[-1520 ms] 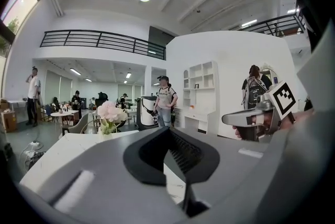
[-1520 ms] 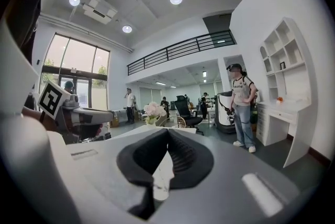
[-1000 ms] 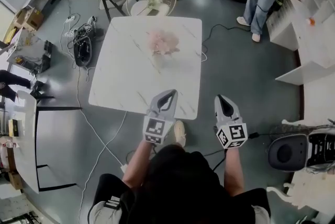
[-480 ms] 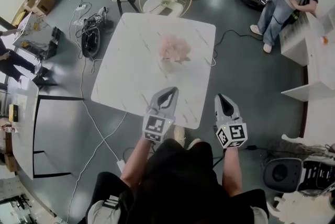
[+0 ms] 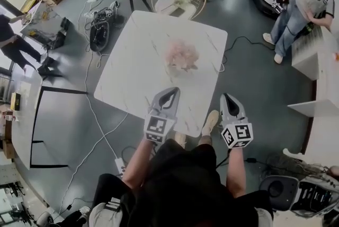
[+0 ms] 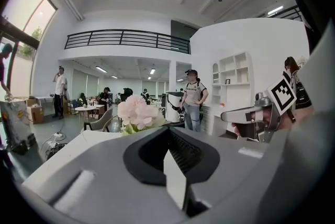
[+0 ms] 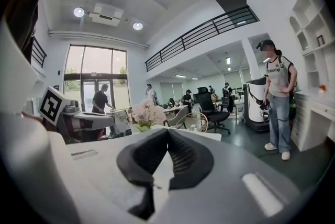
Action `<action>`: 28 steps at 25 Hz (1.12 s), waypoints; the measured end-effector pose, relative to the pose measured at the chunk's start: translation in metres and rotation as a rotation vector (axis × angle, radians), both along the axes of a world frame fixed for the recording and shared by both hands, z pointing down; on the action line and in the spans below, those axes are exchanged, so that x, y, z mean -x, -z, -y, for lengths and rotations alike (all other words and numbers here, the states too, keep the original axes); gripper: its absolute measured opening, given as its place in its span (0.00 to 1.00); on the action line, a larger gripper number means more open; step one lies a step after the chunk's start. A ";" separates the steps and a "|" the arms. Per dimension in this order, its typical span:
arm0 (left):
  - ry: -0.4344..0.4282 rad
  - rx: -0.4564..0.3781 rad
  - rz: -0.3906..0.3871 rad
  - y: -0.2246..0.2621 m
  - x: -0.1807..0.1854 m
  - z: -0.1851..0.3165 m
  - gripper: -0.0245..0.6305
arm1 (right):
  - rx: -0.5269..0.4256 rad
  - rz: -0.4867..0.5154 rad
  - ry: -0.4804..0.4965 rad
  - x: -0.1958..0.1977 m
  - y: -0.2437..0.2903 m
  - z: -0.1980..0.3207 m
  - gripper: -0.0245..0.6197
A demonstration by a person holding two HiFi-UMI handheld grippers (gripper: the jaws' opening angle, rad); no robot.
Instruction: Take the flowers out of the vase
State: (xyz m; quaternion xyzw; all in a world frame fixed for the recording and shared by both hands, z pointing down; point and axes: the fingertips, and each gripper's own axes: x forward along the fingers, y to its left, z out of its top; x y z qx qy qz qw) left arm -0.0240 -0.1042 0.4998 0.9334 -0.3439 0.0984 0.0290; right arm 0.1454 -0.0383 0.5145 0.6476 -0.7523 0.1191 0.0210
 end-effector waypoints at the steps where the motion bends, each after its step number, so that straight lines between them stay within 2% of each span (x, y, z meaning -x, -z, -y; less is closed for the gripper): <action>1: 0.011 0.000 0.001 0.000 -0.002 0.004 0.05 | -0.002 0.000 0.009 -0.004 0.000 0.006 0.04; 11: 0.163 0.043 0.030 -0.016 -0.015 0.041 0.05 | 0.021 0.020 0.133 -0.041 -0.009 0.078 0.04; 20: 0.278 0.062 0.070 -0.035 -0.014 0.068 0.05 | 0.055 0.024 0.261 -0.037 -0.022 0.132 0.04; 27: 0.323 0.041 0.120 -0.049 -0.008 0.082 0.05 | 0.067 0.027 0.291 -0.033 -0.030 0.157 0.04; 28: 0.314 0.039 0.130 -0.050 -0.009 0.083 0.17 | 0.069 0.028 0.293 -0.032 -0.030 0.159 0.04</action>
